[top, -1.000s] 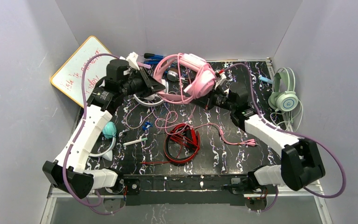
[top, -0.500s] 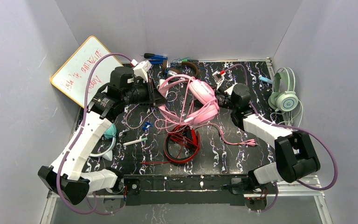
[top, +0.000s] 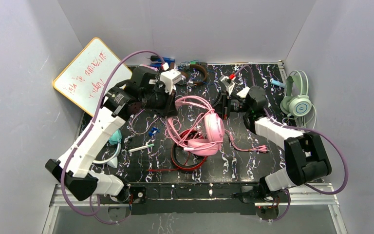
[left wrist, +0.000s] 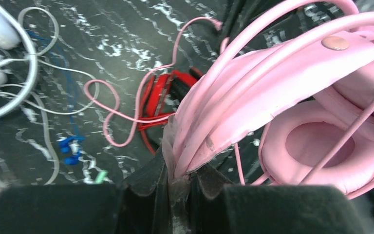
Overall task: Wrap the headphones
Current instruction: Wrap the headphones cable around the headphones.
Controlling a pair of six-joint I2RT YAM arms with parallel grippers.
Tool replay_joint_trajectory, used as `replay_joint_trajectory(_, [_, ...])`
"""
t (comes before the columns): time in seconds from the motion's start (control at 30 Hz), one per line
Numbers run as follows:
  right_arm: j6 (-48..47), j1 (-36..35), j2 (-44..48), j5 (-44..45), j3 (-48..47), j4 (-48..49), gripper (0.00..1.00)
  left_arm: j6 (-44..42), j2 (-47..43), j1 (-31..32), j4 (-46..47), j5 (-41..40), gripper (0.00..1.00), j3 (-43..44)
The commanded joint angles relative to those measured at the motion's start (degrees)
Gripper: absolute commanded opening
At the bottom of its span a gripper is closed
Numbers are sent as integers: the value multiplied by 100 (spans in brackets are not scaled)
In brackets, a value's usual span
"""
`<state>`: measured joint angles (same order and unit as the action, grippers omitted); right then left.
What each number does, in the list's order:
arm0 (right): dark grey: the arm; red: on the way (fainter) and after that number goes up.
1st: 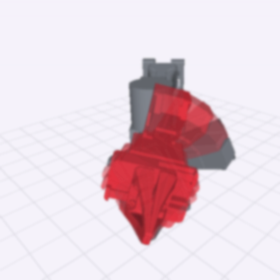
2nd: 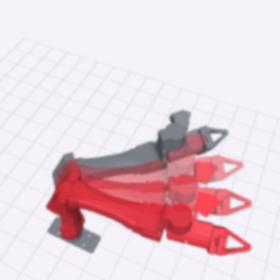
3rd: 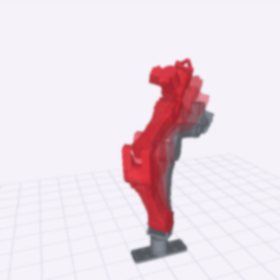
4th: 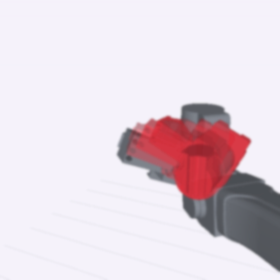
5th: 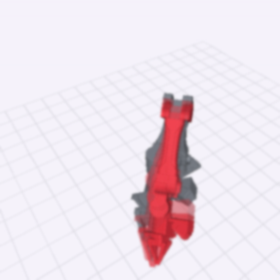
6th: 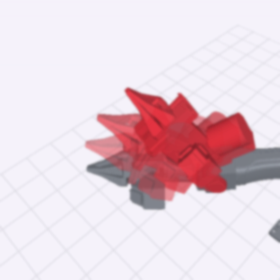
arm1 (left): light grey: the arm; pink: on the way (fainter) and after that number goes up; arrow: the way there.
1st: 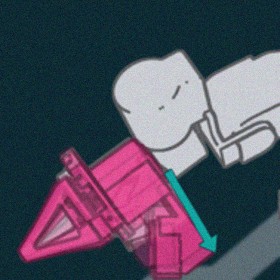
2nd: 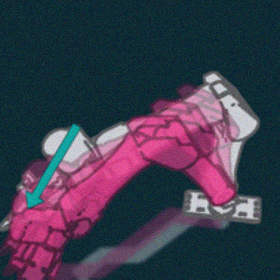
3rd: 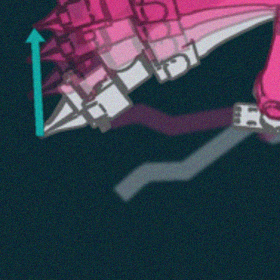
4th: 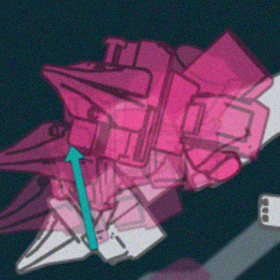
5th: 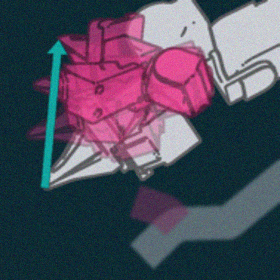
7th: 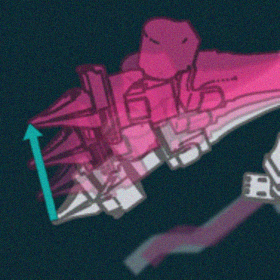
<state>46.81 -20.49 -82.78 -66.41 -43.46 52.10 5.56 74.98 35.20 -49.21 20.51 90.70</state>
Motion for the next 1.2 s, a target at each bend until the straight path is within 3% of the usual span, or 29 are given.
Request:
replay_joint_trajectory(0.0, [6, 80, -87, -560, -400, -63, 14, -958, 295, 185, -736, -947, 0, 734])
replay_joint_trajectory(0.13, [-715, 81, -64, -575, -886, -1561, 9, -1554, 534, 442, -762, -2071, 0, 1179])
replay_joint_trajectory(0.23, [-1420, 87, -25, -533, -1320, -2960, 8, -2327, 561, 718, -683, -3346, 0, 1226])
replay_joint_trajectory(0.4, [-1098, 69, 72, -586, -1378, -3054, 9, -3583, 436, 1084, -148, -4775, 0, 1035])
replay_joint_trajectory(0.53, [-1146, 24, 87, -496, -1417, -3281, 10, -4191, 202, 1138, 538, -4561, 0, 927])
replay_joint_trajectory(0.7, [-2019, -107, 8, -191, -1757, -4424, 11, -4536, 223, 1143, 702, -3840, 0, 1115])
replay_joint_trajectory(0.83, [-1857, -164, -77, -472, -1777, -4353, 13, -5026, 312, 1162, 845, -4377, 0, 1105])
replay_joint_trajectory(0.97, [-1820, -239, -147, -544, -1736, -4401, 13, -5913, 149, 1192, 1610, -5117, 0, 676])
replay_joint_trajectory(1.17, [-1846, -400, -425, -622, -1818, -4413, 14, -6535, 33, 1240, 2480, -5023, 0, 579])
